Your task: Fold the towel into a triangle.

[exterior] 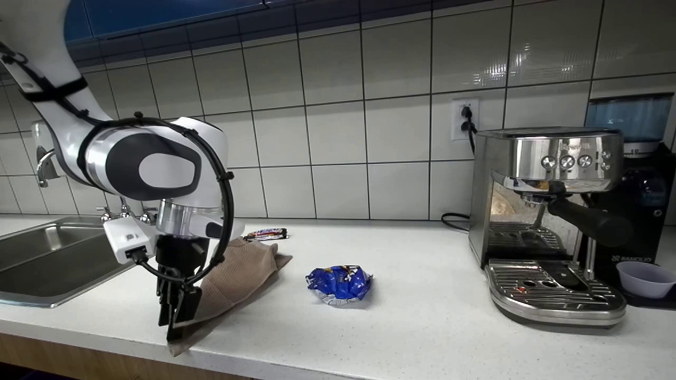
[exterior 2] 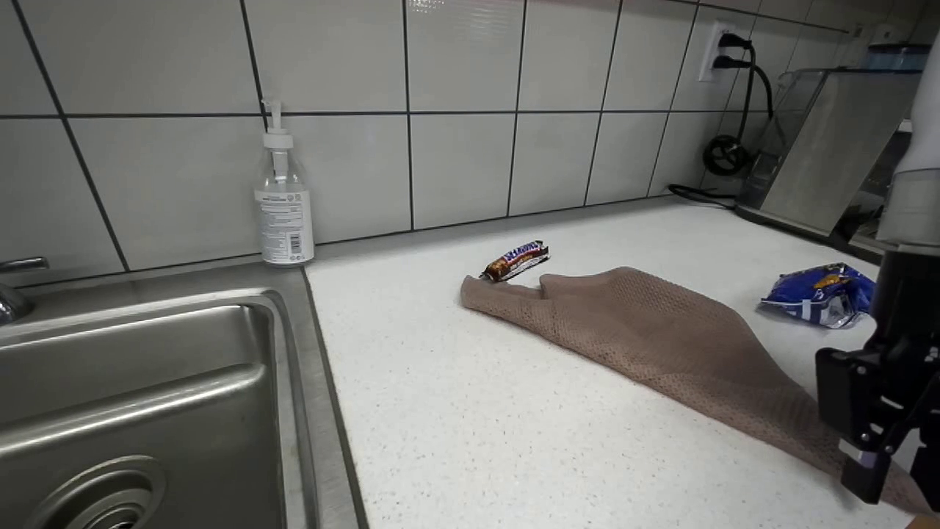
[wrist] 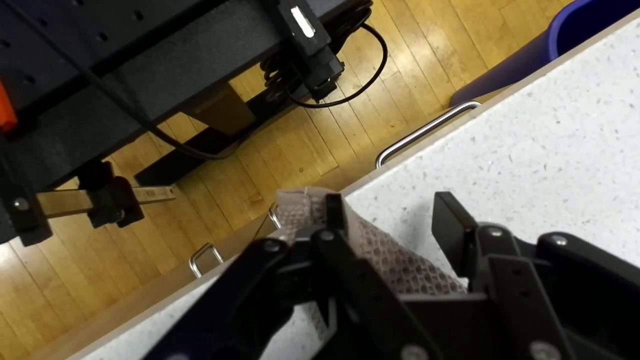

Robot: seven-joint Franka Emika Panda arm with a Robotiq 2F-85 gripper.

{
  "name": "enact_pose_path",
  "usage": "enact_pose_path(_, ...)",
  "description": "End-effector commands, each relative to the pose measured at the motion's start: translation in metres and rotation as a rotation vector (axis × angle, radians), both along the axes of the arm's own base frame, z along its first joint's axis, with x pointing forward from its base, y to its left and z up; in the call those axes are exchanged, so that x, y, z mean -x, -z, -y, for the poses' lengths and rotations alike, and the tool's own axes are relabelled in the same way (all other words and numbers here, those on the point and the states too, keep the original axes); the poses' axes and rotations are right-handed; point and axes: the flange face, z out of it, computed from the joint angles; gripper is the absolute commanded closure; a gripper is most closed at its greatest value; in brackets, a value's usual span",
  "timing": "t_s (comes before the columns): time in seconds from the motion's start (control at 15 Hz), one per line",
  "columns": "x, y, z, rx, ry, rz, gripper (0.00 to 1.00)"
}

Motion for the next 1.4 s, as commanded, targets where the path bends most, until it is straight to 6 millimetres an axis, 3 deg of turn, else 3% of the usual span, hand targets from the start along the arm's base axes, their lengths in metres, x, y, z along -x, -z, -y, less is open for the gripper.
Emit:
enact_pose_path(0.0, -0.004, 0.001, 0.005, -0.014, 0.010, 0.013, 0.80)
enact_pose_path(0.2, -0.004, 0.000, 0.007, -0.012, 0.014, 0.015, 1.00)
enact_pose_path(0.73, -0.007, -0.005, 0.010, -0.006, 0.016, 0.030, 1.00)
enact_pose_path(1.33, -0.023, -0.036, 0.006, 0.015, -0.011, 0.117, 1.00)
